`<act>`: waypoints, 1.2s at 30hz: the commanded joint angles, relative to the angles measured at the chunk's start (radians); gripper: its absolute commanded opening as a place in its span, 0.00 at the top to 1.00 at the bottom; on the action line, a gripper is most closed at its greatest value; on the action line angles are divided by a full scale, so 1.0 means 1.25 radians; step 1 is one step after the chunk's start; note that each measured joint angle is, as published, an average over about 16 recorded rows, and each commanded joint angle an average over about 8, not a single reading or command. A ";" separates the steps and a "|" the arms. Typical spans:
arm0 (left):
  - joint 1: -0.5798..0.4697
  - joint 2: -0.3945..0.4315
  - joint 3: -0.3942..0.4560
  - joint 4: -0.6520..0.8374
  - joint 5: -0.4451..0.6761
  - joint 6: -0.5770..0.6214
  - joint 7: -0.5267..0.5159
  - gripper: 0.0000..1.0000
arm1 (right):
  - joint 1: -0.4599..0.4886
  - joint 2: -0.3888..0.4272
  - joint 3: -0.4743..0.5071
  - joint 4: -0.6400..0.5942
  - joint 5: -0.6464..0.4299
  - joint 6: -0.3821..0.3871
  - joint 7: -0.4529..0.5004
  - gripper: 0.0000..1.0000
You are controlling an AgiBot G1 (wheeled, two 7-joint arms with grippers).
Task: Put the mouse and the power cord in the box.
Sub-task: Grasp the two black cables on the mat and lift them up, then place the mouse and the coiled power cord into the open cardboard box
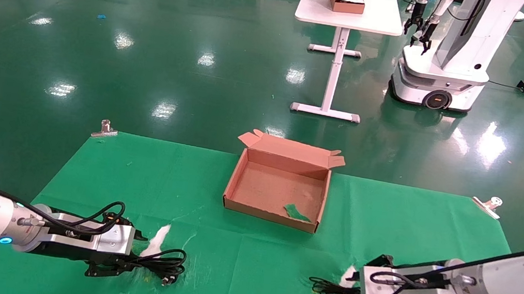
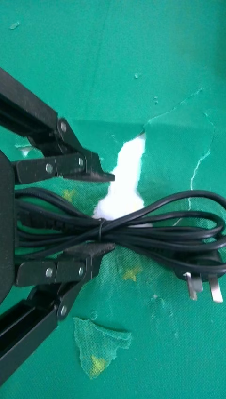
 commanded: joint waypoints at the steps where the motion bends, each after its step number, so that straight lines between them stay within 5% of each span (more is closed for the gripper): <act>1: 0.000 0.000 0.000 0.000 0.000 0.000 0.000 1.00 | 0.000 0.000 0.000 0.000 0.000 0.000 0.000 1.00; 21: -0.009 -0.009 -0.009 0.017 -0.013 0.021 -0.029 1.00 | 0.008 0.012 0.007 0.003 0.011 -0.012 0.001 1.00; 36: -0.088 -0.049 -0.178 0.201 -0.252 0.157 -0.372 1.00 | 0.165 0.148 0.064 0.037 0.090 -0.114 0.077 1.00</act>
